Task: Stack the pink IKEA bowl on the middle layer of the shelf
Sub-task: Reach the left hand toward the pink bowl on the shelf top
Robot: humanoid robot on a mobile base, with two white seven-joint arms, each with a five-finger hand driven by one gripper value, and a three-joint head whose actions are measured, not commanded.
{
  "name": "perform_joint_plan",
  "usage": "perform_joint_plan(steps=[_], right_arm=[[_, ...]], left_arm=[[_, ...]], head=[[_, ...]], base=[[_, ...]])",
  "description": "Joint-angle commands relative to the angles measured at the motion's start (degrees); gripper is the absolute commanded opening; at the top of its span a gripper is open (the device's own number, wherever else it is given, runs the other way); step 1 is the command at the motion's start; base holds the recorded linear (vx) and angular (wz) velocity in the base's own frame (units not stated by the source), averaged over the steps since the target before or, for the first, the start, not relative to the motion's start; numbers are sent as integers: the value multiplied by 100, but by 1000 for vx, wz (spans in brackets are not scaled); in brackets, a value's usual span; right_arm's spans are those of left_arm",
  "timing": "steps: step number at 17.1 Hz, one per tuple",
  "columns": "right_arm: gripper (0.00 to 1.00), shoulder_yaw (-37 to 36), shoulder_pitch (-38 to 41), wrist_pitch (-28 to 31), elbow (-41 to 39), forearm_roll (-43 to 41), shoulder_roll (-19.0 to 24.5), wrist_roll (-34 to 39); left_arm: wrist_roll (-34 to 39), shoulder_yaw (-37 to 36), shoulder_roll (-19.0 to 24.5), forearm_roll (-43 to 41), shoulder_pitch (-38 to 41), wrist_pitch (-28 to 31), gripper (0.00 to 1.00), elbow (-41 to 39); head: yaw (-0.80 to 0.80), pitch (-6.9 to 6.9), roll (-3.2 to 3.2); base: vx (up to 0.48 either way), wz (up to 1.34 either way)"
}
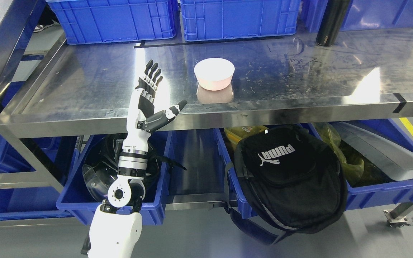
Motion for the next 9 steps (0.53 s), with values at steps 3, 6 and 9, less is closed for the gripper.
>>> perform_joint_plan(steps=[3, 6, 9], right_arm=[[100, 0, 132, 4, -100, 0, -100, 2], [100, 0, 132, 4, -100, 0, -100, 2], [100, 0, 132, 4, -100, 0, -100, 2]], left_arm=[[-54, 298, 100, -7, -97, 95, 100, -2], [-71, 271, 209, -242, -613, 235, 100, 15], [-150, 9, 826, -1482, -1465, 1373, 100, 50]], head=[[0, 0, 0], [0, 0, 0], [0, 0, 0]], base=[[0, 0], [0, 0], [0, 0]])
